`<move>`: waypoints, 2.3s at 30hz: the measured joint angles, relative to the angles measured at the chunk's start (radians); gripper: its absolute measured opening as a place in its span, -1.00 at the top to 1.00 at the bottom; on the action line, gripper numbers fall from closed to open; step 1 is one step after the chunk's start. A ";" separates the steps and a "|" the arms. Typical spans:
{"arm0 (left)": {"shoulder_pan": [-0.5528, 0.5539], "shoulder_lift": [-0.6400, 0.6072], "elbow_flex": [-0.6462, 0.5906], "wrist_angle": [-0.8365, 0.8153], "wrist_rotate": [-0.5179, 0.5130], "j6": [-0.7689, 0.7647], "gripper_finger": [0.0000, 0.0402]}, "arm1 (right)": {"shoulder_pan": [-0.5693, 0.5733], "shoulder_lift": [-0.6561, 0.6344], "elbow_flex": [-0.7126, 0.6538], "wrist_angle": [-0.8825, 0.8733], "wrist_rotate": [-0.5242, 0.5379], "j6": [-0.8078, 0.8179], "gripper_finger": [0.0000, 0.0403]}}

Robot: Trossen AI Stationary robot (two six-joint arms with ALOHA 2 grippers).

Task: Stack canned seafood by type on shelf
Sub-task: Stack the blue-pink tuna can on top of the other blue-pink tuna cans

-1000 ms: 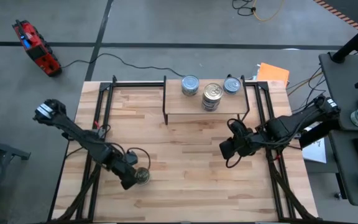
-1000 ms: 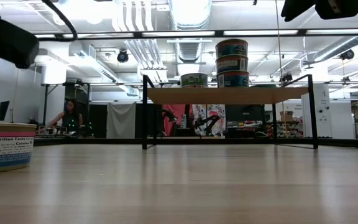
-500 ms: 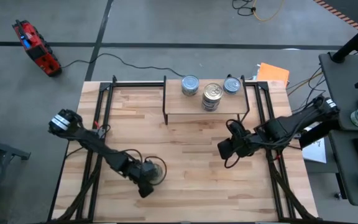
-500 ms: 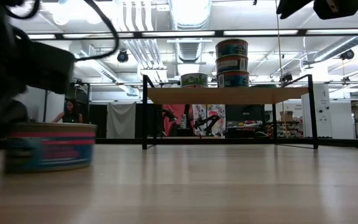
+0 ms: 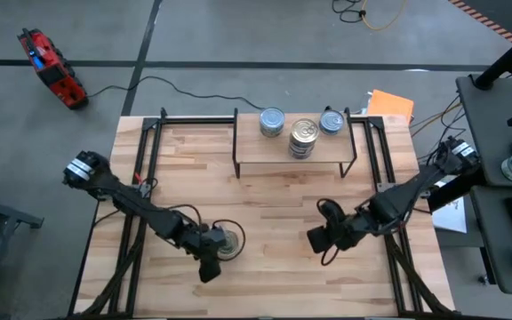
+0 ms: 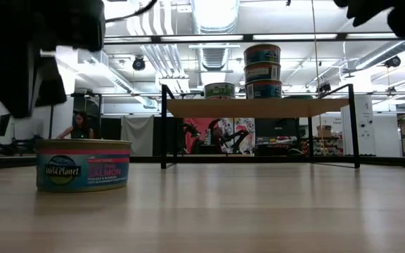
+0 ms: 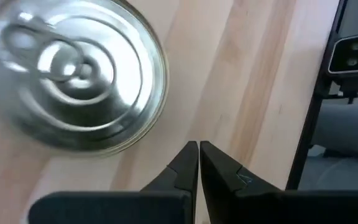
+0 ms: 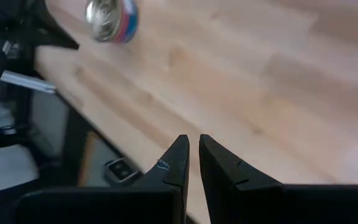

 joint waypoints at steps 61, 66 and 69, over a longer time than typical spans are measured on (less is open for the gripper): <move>-0.001 -0.374 -0.344 0.263 -0.347 -0.524 -0.65 | -0.292 0.793 0.335 0.638 -0.163 -0.600 0.86; -0.022 -0.292 -0.344 0.267 -0.343 -0.584 -0.86 | -0.287 0.793 0.335 0.614 -0.142 -0.600 0.86; -0.032 -0.241 -0.344 0.291 -0.334 -0.611 -0.88 | -0.282 0.793 0.334 0.599 -0.132 -0.602 0.86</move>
